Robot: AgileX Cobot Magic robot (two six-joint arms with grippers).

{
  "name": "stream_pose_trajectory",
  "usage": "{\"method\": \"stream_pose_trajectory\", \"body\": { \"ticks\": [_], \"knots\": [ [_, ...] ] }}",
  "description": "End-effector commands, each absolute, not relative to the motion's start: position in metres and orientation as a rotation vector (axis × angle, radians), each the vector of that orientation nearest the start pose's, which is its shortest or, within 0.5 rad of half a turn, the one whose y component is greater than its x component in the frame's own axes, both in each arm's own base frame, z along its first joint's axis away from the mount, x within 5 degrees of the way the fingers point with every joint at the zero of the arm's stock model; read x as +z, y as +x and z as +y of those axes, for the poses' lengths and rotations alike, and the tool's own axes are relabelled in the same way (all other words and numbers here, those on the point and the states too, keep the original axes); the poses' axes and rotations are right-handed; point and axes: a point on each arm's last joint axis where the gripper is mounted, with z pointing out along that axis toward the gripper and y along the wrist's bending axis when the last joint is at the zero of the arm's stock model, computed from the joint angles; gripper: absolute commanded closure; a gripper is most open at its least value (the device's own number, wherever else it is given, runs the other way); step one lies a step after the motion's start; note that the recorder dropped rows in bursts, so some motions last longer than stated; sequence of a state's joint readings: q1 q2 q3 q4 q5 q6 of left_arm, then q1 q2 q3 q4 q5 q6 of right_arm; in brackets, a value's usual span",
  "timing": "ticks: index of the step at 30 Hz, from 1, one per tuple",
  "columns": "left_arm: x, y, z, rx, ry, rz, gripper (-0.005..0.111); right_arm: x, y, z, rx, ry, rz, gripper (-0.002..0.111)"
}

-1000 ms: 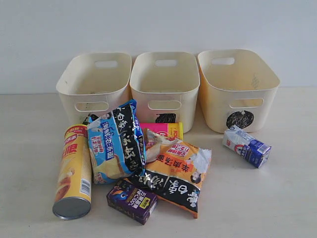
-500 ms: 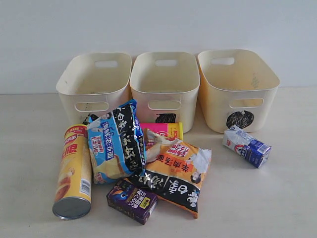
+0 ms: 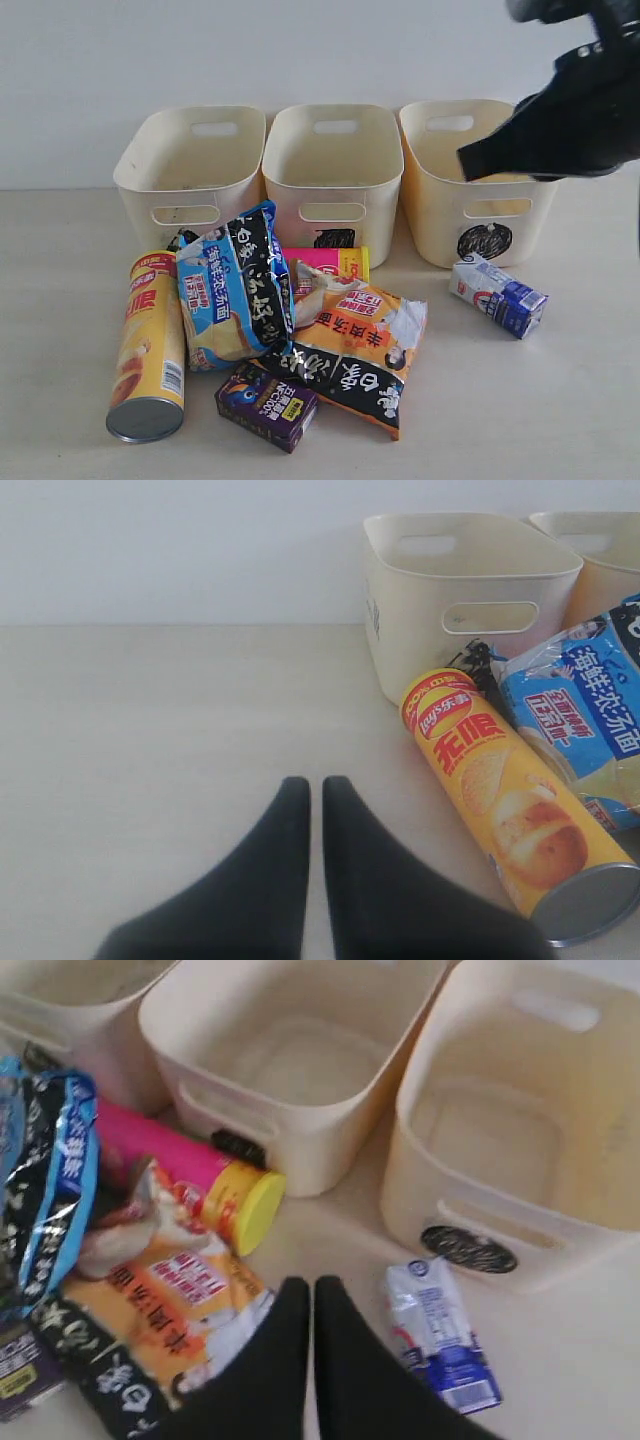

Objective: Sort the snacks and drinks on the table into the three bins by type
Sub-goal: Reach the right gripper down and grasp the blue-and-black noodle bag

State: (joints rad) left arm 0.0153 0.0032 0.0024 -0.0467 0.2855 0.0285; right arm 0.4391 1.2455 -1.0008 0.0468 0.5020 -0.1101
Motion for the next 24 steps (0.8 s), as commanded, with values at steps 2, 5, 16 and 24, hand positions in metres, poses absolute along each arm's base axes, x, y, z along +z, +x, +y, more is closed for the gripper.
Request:
{"method": "stream_pose_trajectory", "body": {
  "ticks": [2, 5, 16, 24],
  "knots": [
    [0.188, 0.055, 0.0, -0.021, -0.034, 1.763, 0.102, 0.309, 0.263, 0.152, 0.431, -0.718, 2.263, 0.108],
    [0.188, 0.055, 0.0, -0.021, -0.034, 1.763, 0.102, 0.294, 0.279, 0.173, 0.577, -0.8, 2.27, 0.108],
    [0.188, 0.055, 0.0, -0.021, -0.034, 1.763, 0.102, 0.229, 0.337, 0.223, 0.761, -0.845, 2.366, 0.022],
    [0.188, 0.055, 0.0, -0.021, -0.034, 1.763, 0.102, 0.196, 0.352, 0.258, 0.787, -0.878, 2.377, 0.022]
  ]
}}
